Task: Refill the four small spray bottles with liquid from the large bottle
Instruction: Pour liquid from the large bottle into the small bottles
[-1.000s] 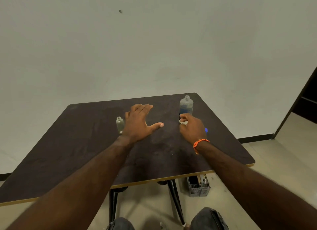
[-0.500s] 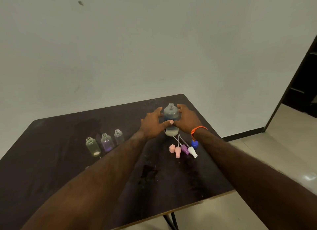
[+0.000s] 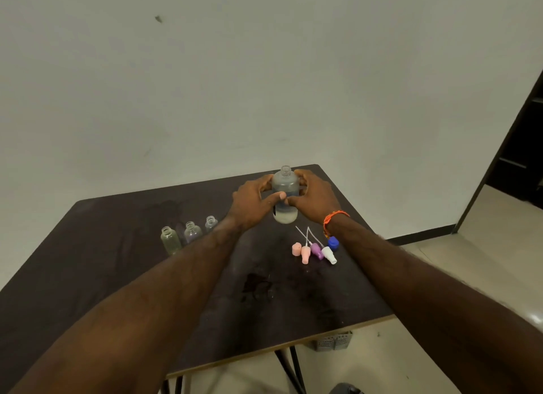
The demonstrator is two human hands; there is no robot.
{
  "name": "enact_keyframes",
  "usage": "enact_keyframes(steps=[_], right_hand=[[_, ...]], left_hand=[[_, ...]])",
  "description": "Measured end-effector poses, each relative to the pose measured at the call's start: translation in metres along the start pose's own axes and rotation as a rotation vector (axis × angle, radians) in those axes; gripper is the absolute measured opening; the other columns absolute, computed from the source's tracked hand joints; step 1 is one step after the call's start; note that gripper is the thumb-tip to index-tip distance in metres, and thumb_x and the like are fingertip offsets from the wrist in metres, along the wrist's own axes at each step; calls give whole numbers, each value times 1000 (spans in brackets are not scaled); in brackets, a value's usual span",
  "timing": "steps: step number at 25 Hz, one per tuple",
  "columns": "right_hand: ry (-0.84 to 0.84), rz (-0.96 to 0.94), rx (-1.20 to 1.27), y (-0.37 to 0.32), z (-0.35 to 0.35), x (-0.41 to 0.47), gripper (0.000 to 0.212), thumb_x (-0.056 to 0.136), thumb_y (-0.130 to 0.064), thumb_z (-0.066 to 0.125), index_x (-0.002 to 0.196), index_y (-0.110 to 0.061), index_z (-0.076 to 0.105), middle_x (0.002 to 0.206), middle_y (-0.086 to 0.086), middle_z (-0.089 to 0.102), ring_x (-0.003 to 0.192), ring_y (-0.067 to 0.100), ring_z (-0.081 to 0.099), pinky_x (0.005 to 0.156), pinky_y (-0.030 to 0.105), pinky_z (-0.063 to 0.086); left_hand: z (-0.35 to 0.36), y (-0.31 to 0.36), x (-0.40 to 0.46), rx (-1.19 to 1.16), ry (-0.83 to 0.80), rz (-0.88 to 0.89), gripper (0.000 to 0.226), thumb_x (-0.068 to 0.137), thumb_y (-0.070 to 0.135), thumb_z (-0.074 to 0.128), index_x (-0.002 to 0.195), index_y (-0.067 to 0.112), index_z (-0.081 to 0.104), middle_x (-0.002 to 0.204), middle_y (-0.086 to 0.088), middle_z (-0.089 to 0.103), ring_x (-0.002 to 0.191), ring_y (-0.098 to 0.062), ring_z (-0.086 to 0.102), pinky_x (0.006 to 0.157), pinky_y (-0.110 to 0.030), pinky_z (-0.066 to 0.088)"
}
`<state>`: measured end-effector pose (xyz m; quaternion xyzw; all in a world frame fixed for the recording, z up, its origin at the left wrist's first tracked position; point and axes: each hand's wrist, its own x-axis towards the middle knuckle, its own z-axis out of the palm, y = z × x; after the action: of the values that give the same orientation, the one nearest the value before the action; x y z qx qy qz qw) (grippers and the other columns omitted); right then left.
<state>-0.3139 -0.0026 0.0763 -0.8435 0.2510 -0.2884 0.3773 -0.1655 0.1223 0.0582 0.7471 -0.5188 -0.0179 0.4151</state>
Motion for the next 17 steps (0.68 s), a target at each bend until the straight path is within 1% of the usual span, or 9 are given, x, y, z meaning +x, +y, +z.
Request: enact_keyframes(steps=[2,6,7,10,13,15,17], right_hand=[[-19,-27,0,-17,0,-14,61,71,-24,84,126,-22,58,110,-7,67,100,12,64,93,37,54],[-73,-48,-18,-39,15,-50,72,71,-26,84,135,-18,53,124,0,67,109,16,64,97,36,53],[-86,-47,-28,-42,21,-60,74,71,-28,84,136,-18,52,125,1,66,110,17,64,97,37,53],[-138,-49,-39,-47,38,-85,75,70,-31,85,136,-20,52,125,1,67,110,18,65,98,40,53],[-203,-42,-55,-49,52,-101,79,71,-30,85,140,-19,49,130,3,65,113,21,64,100,43,52],[-228,-38,-73,-49,60,-109,82,70,-30,86,141,-19,47,132,3,63,115,21,63,100,43,52],[-244,-36,-87,-45,67,-115,82,70,-30,86,141,-20,47,133,3,63,117,21,62,100,42,52]], left_hand=[[-18,6,-14,27,0,-9,53,87,64,66,134,39,67,123,22,74,122,2,65,111,-49,50],[-45,5,-56,63,17,-90,76,79,70,71,143,32,60,126,14,75,121,-2,67,114,-49,47],[-50,3,-68,76,4,-103,76,78,71,73,143,34,59,125,14,75,120,-2,68,114,-48,47],[-66,1,-101,81,-41,-82,61,79,67,78,130,36,67,114,18,78,109,3,71,107,-45,54],[-77,-1,-127,-6,-96,-80,46,79,54,85,116,30,73,106,15,80,101,-2,75,99,-43,60],[-80,-6,-139,-27,-109,-96,42,79,48,88,113,28,74,102,12,81,97,-5,76,96,-43,61],[-78,-8,-147,-22,-105,-113,44,78,45,90,115,26,75,101,12,81,95,-3,76,95,-41,62]])
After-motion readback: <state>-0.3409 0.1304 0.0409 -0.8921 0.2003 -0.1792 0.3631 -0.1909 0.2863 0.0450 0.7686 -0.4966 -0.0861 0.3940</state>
